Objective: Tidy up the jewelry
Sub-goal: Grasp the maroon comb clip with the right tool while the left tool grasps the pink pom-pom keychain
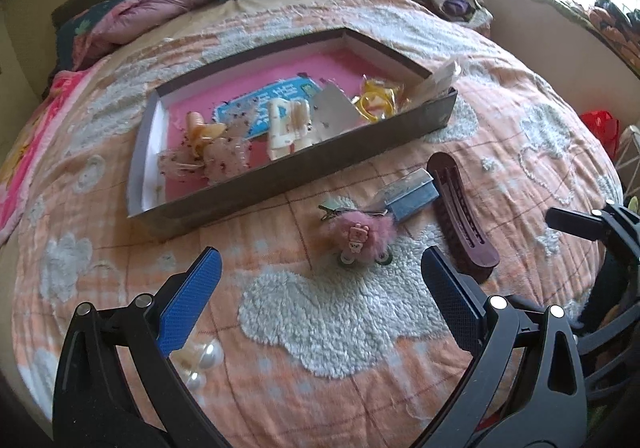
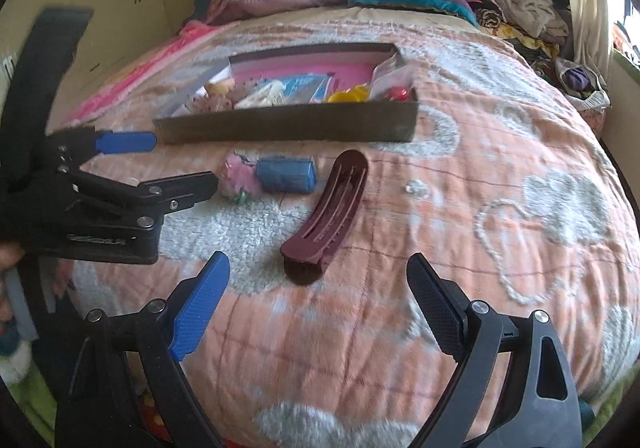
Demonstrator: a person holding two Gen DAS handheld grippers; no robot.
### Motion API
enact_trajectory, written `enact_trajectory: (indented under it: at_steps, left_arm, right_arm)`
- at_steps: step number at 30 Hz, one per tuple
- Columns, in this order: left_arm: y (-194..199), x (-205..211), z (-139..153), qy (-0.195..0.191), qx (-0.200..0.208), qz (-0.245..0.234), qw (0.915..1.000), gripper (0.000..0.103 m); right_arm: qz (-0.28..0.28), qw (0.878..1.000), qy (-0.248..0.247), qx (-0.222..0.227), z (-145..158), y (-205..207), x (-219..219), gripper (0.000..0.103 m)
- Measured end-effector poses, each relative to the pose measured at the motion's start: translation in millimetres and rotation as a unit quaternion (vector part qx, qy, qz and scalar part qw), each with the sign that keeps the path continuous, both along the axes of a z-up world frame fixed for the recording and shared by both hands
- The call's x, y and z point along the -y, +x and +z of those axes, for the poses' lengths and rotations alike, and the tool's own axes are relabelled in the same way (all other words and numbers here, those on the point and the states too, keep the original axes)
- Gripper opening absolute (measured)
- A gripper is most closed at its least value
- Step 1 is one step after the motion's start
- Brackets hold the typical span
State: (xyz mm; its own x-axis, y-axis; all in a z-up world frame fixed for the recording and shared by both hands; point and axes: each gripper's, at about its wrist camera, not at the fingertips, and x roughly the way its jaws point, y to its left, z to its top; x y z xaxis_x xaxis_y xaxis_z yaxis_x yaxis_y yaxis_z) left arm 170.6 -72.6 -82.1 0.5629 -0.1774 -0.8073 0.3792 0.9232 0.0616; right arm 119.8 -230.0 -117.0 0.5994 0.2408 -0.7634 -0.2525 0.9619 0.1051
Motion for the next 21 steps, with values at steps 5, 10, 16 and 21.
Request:
enact_trajectory:
  at_steps: [5, 10, 16, 21]
  left_arm:
    - [14, 6, -10, -0.011, -0.033, -0.017, 0.9992, 0.084]
    - [24, 15, -22, -0.002, -0.046, -0.023, 0.9987, 0.077]
    - [32, 24, -34, -0.001, -0.048, -0.03, 0.9984, 0.047]
    - [31, 32, -35, 0.001, -0.037, -0.044, 0.9984, 0.035]
  right_arm:
    - [-0.01, 1.0, -0.002, -0.018, -21, 20, -4, 0.085]
    - [-0.014, 1.0, -0.011, -0.016, -32, 31, -1, 0.05]
    - [-0.035, 0.999, 0.023, -0.022, -25, 22, 27, 0.031]
    - [-0.054, 0.998, 0.034, -0.01, -12, 7, 43, 0.031]
